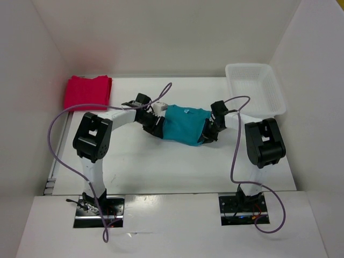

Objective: Fold and stack the t-shirts
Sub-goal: Fold the long partially folded tshirt into a neat square, then smooth out wrinkles on the folded tshirt

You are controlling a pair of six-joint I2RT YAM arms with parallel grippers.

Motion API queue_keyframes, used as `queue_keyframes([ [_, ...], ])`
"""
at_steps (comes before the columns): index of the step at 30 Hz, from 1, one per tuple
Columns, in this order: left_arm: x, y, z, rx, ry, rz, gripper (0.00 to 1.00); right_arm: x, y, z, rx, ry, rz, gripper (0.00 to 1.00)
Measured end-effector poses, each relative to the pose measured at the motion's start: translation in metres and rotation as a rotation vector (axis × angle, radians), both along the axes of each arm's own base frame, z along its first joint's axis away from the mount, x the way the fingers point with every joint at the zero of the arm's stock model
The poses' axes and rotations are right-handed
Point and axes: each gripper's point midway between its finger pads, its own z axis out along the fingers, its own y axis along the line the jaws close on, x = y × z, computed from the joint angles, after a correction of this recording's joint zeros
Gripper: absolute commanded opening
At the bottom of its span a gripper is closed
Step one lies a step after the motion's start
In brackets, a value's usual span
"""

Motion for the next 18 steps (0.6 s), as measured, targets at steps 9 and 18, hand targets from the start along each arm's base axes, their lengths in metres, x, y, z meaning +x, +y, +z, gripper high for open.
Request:
queue_keyframes([
  [9, -0.073, 0.012, 0.009, 0.013, 0.039, -0.043, 0.48, -0.036, -0.004, -0.002, 0.004, 0.054, 0.058, 0.17],
  [18, -0.064, 0.034, 0.047, 0.027, -0.068, 0.001, 0.72, -0.106, 0.025, -0.001, -0.056, 0.192, 0.289, 0.13],
])
